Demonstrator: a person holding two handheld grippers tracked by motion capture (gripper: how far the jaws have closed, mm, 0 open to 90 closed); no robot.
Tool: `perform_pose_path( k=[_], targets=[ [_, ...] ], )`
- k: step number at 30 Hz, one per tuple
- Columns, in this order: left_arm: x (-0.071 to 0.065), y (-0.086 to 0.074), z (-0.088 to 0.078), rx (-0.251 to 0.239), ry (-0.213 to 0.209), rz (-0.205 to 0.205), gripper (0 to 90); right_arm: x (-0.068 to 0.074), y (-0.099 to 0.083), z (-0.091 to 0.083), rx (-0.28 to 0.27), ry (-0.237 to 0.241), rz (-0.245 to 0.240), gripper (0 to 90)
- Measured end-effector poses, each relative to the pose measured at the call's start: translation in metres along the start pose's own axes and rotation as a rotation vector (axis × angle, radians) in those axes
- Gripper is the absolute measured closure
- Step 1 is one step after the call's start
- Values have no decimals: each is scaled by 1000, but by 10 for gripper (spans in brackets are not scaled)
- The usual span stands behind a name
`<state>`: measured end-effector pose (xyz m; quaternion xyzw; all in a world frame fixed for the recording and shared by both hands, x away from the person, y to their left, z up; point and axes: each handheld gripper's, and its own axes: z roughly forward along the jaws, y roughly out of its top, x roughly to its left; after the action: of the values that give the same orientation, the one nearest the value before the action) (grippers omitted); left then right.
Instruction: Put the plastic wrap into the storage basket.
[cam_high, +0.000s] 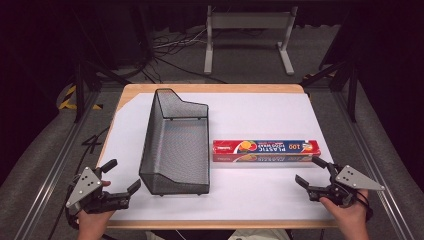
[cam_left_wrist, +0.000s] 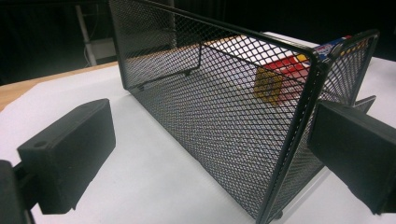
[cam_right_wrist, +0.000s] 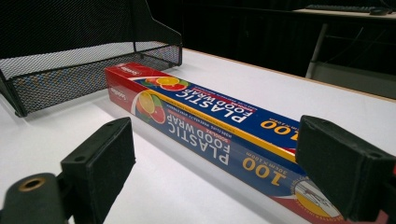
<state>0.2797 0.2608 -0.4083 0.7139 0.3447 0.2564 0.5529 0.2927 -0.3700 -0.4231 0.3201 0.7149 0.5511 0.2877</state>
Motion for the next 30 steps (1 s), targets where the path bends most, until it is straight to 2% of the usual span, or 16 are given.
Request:
perform_pose_path(
  k=[2, 7, 12, 15, 18, 20, 21, 22, 25, 26, 30],
  targets=[
    [0, 0, 1, 5, -1, 1, 19, 0, 0, 0, 5, 3, 4, 132],
    [-1, -1, 2, 4, -2, -4, 18, -2, 3, -1, 39, 16, -4, 223],
    [-1, -1, 2, 2, -5, 0, 19, -6, 5, -2, 45, 48, -13, 320],
    [-1, -1, 1, -2, -3, -4, 19, -8, 10, -3, 74, 64, -5, 429],
    [-1, -2, 0, -2, -1, -6, 20, -10, 16, -2, 117, 60, -22, 555],
    [-1, -2, -1, -2, 0, -9, 20, -11, 19, -2, 149, 68, -22, 674],
    [0, -2, -2, -5, 1, -9, 19, -11, 21, -1, 159, 73, -25, 728],
    [0, -2, -2, -5, 1, -9, 19, -11, 21, -1, 159, 73, -25, 728],
    [-1, -2, -3, -7, 5, -11, 19, -13, 33, 2, 183, 90, -32, 876],
    [-1, -3, -3, -8, 6, -14, 19, -14, 36, 3, 185, 93, -35, 900],
    [0, -2, -3, -6, 11, -10, 20, -16, 50, 8, 191, 101, -45, 900]
  ],
)
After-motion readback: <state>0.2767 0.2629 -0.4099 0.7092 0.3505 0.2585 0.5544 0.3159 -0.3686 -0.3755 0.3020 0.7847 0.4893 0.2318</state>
